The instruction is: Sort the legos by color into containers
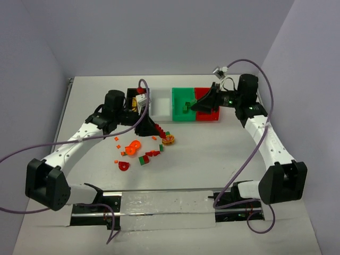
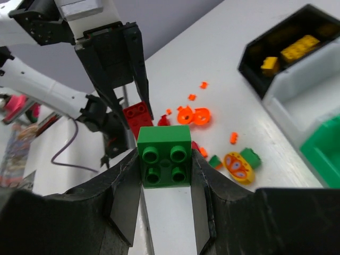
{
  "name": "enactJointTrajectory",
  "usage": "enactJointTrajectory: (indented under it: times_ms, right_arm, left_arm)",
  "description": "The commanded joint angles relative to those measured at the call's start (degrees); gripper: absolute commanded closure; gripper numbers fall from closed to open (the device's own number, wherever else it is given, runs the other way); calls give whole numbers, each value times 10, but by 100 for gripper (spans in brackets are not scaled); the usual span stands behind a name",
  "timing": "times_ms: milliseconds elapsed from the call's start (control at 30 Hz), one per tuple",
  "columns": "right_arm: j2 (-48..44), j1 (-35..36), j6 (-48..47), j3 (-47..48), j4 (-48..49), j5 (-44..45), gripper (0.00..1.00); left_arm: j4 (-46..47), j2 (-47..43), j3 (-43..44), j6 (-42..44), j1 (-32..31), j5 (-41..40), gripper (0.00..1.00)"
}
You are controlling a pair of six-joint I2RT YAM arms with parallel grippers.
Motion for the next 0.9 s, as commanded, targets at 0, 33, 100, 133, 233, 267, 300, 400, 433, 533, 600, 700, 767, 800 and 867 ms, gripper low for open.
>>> enactJointTrajectory:
  times_ms: [0, 33, 100, 133, 233, 267, 300, 400, 433, 533, 600, 700, 767, 800, 867]
  right_arm:
    - [-63, -75, -33, -25, -39, 54, 100]
    - [-85, -106, -41, -39, -46, 89, 100]
    - [-108, -149, -47, -59, -56, 121, 100]
    - [-122, -166, -50, -65, -61, 140, 100]
    - [-151, -207, -64, -74, -82, 173, 100]
    - [-158, -216, -67, -76, -89, 184, 100]
    - [-163, -218, -68, -77, -93, 188, 100]
    - [-174, -240, -80, -89, -105, 192, 100]
    - [-174, -242, -84, -91, -107, 191, 100]
    - [-166, -245, -98, -91, -118, 195, 100]
    - [-159, -245, -108, -90, -120, 195, 100]
    - [-146, -245, -115, -89, -123, 196, 100]
    - [-139, -245, -114, -90, -119, 194, 100]
    - [-133, -245, -114, -91, -117, 191, 100]
    - [-122, -245, -112, -91, -113, 187, 100]
  left_arm:
    - [95, 79, 111, -31, -63, -199, 100]
    - [107, 124, 158, -37, -82, -269, 100]
    - [133, 169, 204, -34, -126, -334, 100]
    - [143, 201, 236, -31, -145, -377, 100]
    - [152, 326, 367, -48, -169, -452, 100]
    - [150, 357, 400, -56, -170, -458, 100]
    - [151, 364, 406, -57, -171, -463, 100]
    - [184, 463, 494, -65, -177, -487, 100]
    - [193, 484, 510, -63, -180, -495, 100]
    - [173, 589, 632, -52, -192, -537, 100]
    - [171, 621, 670, -50, -193, -547, 100]
    - [192, 653, 687, -35, -193, -584, 99]
    - [207, 662, 689, -26, -194, -598, 98]
    - [209, 669, 693, -19, -194, -607, 97]
    - [210, 678, 698, -17, -193, -618, 96]
